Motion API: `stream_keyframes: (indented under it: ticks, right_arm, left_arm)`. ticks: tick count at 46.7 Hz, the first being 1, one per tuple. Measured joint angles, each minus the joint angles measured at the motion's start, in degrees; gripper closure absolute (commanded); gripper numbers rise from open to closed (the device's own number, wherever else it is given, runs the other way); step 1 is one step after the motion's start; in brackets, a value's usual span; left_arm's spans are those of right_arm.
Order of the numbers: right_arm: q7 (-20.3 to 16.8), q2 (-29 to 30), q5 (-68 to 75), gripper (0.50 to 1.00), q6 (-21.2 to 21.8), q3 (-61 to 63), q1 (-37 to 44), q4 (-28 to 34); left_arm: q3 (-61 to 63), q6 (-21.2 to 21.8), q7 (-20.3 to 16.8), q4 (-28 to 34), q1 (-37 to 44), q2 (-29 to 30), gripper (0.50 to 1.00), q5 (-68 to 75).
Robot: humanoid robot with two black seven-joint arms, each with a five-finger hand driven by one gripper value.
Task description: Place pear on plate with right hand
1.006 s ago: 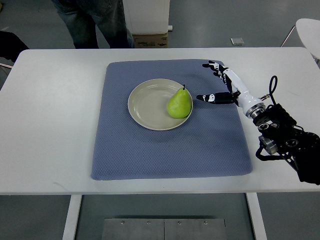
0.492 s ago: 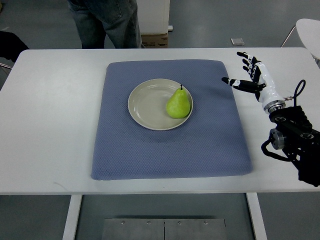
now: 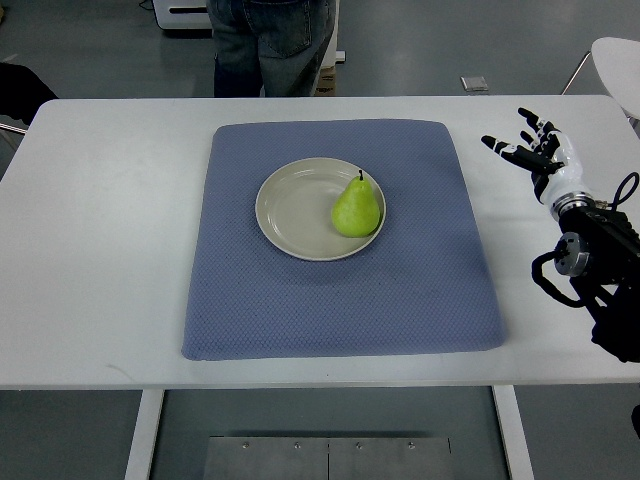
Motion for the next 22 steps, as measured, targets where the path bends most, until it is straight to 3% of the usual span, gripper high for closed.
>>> stream_keyframes:
  ticks: [9, 22]
  right_arm:
    - [1.1, 0.3, 0.0, 0.500, 0.1, 9.3, -4.4, 8.6]
    - [1.2, 2.1, 0.1, 0.500, 0.0, 9.9, -6.3, 8.9]
  left_arm:
    - [0.0, 0.0, 0.0, 0.0, 0.0, 0.0, 0.500, 0.0]
    - [0.0, 0.0, 0.0, 0.0, 0.0, 0.0, 0.500, 0.0]
